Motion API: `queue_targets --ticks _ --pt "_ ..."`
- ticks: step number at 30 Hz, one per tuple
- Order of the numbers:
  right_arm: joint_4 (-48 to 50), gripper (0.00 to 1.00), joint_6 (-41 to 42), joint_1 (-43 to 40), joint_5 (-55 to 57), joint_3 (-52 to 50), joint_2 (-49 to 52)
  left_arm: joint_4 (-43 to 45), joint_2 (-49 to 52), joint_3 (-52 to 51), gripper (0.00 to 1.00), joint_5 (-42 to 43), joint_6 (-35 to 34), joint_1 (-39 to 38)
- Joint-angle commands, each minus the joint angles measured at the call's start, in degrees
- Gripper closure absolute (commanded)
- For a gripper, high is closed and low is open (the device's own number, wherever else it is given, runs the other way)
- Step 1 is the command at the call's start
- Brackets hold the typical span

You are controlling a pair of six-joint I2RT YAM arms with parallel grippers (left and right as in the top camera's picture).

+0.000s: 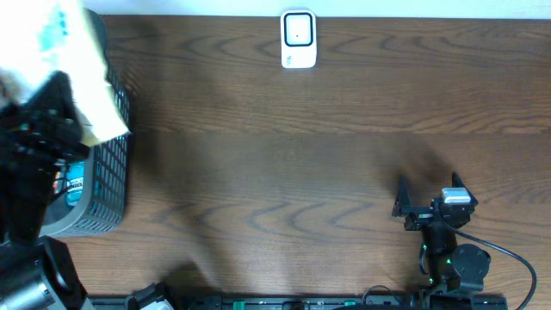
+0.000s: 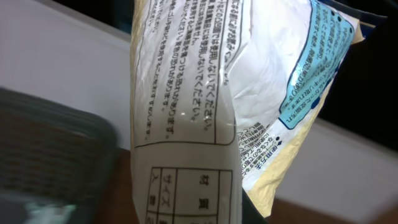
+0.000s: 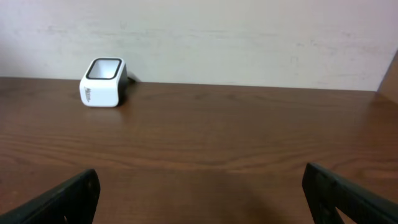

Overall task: Scan the item barcode
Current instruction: 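Lift the snack bag out and place it on the table center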

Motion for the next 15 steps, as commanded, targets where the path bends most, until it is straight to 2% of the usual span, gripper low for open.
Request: queue_targets --ticks 1,7,15 --pt "-0.20 0.01 0.39 -0.44 0.48 -0.09 0.02 -1.46 -0.04 0.48 0.93 7.72 5.97 -3.89" --pt "-0.20 0.01 0.39 -0.44 0.48 -0.09 0.00 -7.56 0.48 -2.40 0.93 8.11 13.29 -14.32" --pt "-0.20 0.01 0.39 -0.44 0.48 -0.09 0.00 -8.11 6.27 -8.39 0.93 7.32 18.36 -26.67"
